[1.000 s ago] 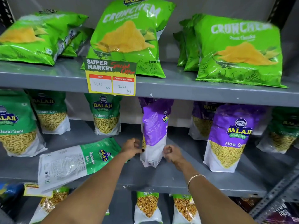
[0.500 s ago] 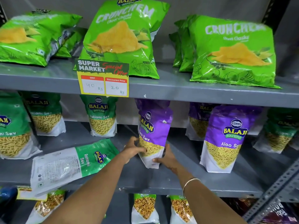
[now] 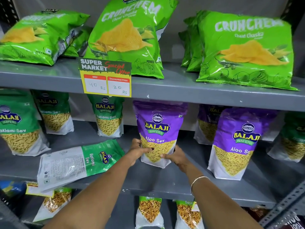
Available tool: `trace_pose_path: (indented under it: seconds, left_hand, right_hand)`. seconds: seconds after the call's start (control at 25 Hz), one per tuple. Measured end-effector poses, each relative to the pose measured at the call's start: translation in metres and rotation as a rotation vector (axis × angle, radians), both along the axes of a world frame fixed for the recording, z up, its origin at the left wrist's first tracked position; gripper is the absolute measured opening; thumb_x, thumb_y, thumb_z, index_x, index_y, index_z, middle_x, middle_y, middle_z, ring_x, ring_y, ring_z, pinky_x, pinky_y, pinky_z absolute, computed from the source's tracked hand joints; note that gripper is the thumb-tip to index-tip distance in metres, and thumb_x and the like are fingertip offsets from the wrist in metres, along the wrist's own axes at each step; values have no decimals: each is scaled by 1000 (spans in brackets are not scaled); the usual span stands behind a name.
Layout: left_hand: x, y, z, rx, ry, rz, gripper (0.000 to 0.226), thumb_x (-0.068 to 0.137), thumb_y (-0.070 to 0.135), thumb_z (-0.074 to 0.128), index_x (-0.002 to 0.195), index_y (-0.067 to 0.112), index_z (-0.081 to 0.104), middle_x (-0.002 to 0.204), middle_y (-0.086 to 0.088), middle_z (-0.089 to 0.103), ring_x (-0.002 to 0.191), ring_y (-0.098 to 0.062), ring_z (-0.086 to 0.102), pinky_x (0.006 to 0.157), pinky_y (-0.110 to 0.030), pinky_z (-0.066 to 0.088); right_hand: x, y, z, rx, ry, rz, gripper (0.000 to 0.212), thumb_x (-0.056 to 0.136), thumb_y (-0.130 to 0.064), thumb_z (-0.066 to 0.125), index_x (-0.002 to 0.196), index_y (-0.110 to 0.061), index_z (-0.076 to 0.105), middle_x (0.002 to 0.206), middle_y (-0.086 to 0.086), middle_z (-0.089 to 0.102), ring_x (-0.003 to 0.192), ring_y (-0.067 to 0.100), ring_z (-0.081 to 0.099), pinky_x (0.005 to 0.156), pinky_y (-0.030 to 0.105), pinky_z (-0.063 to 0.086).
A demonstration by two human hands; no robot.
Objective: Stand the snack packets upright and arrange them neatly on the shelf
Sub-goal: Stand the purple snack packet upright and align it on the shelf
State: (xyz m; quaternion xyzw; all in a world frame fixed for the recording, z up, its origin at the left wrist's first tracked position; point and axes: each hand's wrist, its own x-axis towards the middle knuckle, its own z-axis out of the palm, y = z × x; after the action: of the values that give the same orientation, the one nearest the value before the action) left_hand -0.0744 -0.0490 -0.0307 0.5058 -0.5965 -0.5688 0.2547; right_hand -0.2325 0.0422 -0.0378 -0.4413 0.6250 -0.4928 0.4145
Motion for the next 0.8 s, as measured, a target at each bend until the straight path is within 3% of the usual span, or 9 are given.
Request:
trace_pose_path:
  seconds: [0.08, 0.24, 0.32, 0.4, 0.52, 0.6, 0.68, 0.72, 0.8]
  left_hand:
    - [0, 6, 5, 3, 35, 13, 50, 74, -1, 71, 104, 7, 32, 108, -11, 48, 98, -20, 48, 65, -18, 43]
    - [10, 9, 6, 12, 42, -37, 52, 77, 7, 71, 117, 5, 38, 110, -6, 45, 102, -18, 44, 80, -25, 40]
    - [23, 1, 9, -25, 4, -96, 49, 79, 14, 70, 119, 7, 43, 111, -3, 44, 102, -16, 43, 75, -23, 40]
    - [49, -17, 15, -168, -44, -128, 28, 80, 14, 68, 104, 6, 55, 106, -5, 46, 100, -14, 43, 66, -20, 37]
    - [118, -62, 21, -384, -297, -177, 15, 79, 18, 66, 83, 4, 64, 96, -16, 54, 96, -19, 53, 69, -25, 43]
    - [177, -103, 22, -381, -501, -212, 33, 81, 26, 66, 87, -6, 64, 96, -25, 59, 94, -27, 62, 78, -31, 49]
    - [233, -133, 20, -199, -547, -267, 51, 65, 39, 80, 72, -6, 58, 80, -22, 54, 71, -16, 66, 67, -13, 47]
    - [255, -145, 16, -117, -521, -289, 67, 58, 47, 82, 80, -11, 59, 89, -25, 56, 78, -11, 69, 73, -8, 46]
    - [285, -151, 11, 14, -566, -380, 83, 73, 53, 66, 124, -10, 49, 131, -24, 51, 123, -22, 55, 104, -25, 41]
  right_hand:
    - [-2, -1, 1, -11, -9, 16, 54, 74, 21, 62, 123, 6, 48, 119, 14, 58, 69, -6, 70, 60, 8, 53]
    - [-1, 1, 10, 32, 18, 45, 47, 77, 16, 61, 122, 6, 50, 112, 11, 62, 65, -9, 69, 83, 26, 59]
    - [4, 0, 16, 127, 13, 11, 32, 81, 12, 59, 111, 2, 54, 96, 8, 64, 52, -5, 66, 63, 20, 59]
    - [11, 4, 15, 297, -25, -112, 10, 85, 0, 61, 95, 1, 58, 63, 6, 66, 35, 7, 58, 37, 17, 46]
    - [38, 8, 2, 435, -133, -406, 25, 84, -7, 56, 61, -8, 45, 24, 2, 42, 15, 12, 35, 30, 10, 37]
    - [82, -3, -2, 519, -207, -502, 35, 87, -7, 50, 55, -6, 35, 23, 7, 33, 13, 13, 30, 31, 13, 41]
    - [140, -26, -7, 606, -269, -433, 42, 92, -17, 47, 54, -3, 34, 23, 10, 35, 14, 14, 34, 32, 10, 40]
    - [170, -37, -10, 617, -305, -376, 44, 92, -25, 47, 57, -2, 37, 28, 12, 42, 19, 16, 41, 33, 9, 40]
    - [229, -58, -10, 584, -371, -341, 40, 89, -39, 51, 69, -5, 46, 54, 16, 55, 44, 24, 57, 46, 22, 48]
